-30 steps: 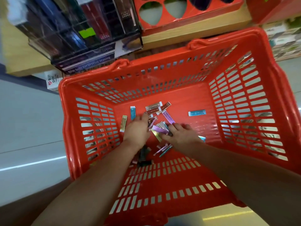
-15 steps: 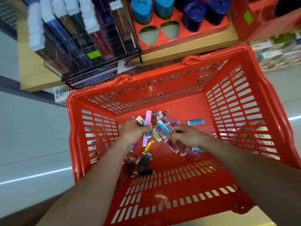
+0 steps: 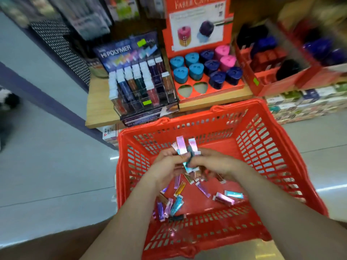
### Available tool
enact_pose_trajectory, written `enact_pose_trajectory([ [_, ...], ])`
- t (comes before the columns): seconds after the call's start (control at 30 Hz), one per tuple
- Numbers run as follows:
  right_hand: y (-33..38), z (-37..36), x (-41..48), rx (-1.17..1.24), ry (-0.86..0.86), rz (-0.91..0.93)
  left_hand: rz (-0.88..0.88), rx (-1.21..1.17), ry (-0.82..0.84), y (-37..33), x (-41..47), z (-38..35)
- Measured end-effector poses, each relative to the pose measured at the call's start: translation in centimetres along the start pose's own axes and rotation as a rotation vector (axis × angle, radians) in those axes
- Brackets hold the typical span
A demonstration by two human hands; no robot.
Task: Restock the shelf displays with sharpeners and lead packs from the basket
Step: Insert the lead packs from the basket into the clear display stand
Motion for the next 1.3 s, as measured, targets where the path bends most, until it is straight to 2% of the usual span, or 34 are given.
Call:
enact_pose_trajectory([
  [0.2, 1.4, -1.2, -2.4, 0.318, -0.044, 0.045, -0.063, 0.207, -0.008, -4.4, -2.8, -1.3],
  [0.33, 3.4, -1.8, -3.8, 0.837, 0.014, 0.2, -0.066, 0.277, 0.013, -6.9, -4.4, -1.9],
  [0.4, 4.1, -1.7, -4.0, 0.969, 0.025, 0.246, -0.036, 0.398, 0.054, -7.9, -5.1, -2.4],
  [0.53, 7.1, -1.7, -4.9, 0.966, 0.031, 0.349, -0.025, 0.662, 0.073, -9.9, -6.3, -3.0],
  [0.73, 10.3, -1.7, -5.7, 0.71, -0.08, 0.424, -0.024, 0.798, 0.076, -12.8, -8.0, -3.8],
  [1.0, 12.5, -0.2, -6.3, 0.805, -0.211, 0.45, -0.086, 0.61, -0.124, -18.4, -8.9, 0.0],
  [1.2, 13.3, 0.4, -5.1, 1.033, -0.198, 0.458, -0.202, 0.51, -0.284, -22.6, -8.8, 3.1],
  [1.3, 13.5, 0.3, -4.4, 1.049, -0.118, 0.449, -0.248, 0.491, -0.294, -24.4, -8.5, 4.1],
])
Point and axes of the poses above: each hand's wrist, its own x-axis towards the middle knuckle, its own z-axis out of the back of the hand, y = z × x, the point moved 10 cm from there along x, towards the middle knuckle, and after that the axes turned 9 degrees about y, right-handed, at the moved point
